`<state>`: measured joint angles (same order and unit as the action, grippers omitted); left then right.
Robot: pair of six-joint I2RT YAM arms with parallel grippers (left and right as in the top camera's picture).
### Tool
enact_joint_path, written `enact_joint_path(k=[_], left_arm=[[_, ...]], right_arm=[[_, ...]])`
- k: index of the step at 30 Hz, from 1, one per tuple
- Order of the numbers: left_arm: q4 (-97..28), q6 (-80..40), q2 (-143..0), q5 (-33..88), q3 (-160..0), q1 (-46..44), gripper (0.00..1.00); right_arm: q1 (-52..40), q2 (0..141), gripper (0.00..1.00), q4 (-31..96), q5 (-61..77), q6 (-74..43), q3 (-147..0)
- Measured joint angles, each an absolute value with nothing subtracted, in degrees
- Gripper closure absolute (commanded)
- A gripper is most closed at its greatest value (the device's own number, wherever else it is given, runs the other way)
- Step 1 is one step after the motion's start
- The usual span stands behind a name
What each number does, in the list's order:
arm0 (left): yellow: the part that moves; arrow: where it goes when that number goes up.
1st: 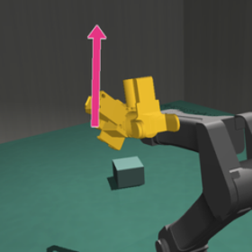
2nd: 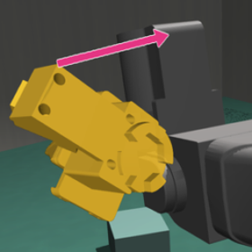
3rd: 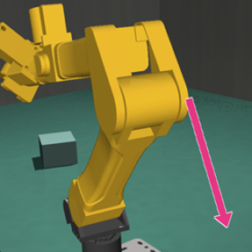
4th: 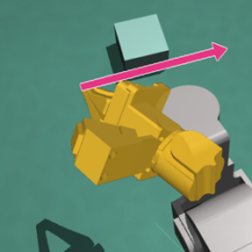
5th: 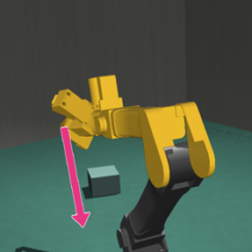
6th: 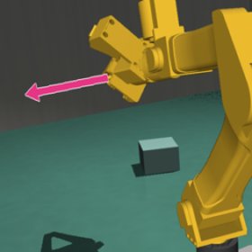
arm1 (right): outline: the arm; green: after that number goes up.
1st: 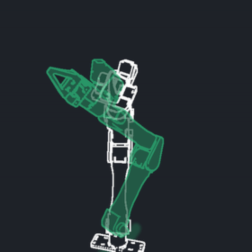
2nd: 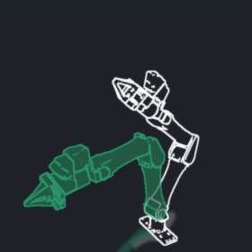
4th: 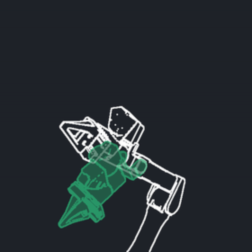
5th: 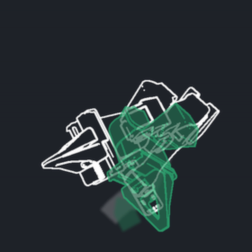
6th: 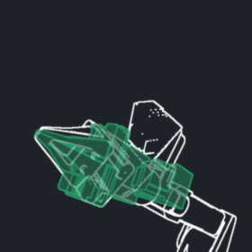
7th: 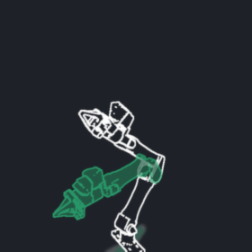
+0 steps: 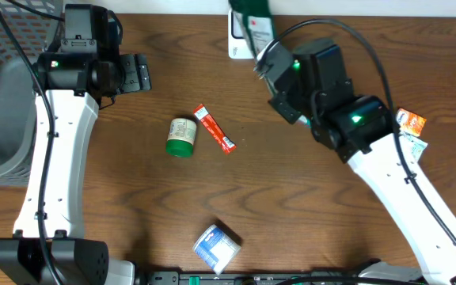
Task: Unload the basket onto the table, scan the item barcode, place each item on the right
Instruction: 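Carry the gloves pack with the right gripper to the white scanner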
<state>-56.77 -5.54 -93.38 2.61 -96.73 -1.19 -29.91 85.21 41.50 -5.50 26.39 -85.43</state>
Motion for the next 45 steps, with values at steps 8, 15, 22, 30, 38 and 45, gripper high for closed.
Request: enact_joint_path(k=[8, 15, 22, 30, 38, 45], left_arm=[[-56.77, -5.54, -93.38, 2.61, -96.73, -1.19, 0.12], [-56.77, -5.54, -93.38, 2.61, -96.73, -1.19, 0.12], [-56.77, -5.54, -93.38, 2.61, -96.73, -1.19, 0.12], [-56.80, -5.54, -93.38, 2.61, -96.73, -1.19, 0.12], [-56.80, -5.54, -93.38, 2.61, -96.73, -1.19, 0.12], [-56.75, -5.54, -93.38, 2.61, -96.73, -1.19, 0.12]], right_arm=[[-33.91, 85.21, 0.99, 41.30, -6.13, 37.60, -85.43], [-34.68, 85.52, 0.99, 42.00, -7.97, 48.73, -85.43], [-35.14, 89.34, 0.99, 33.71, -11.92, 54.78, -85.45], [-36.07, 96.47, 0.99, 18.98, -22.09, 63.33, -85.45], [-37.34, 107.33, 0.99, 2.90, -29.67, 75.90, -85.45], [-38.85, 117.32, 0.99, -15.35, -31.66, 90.70, -85.47]])
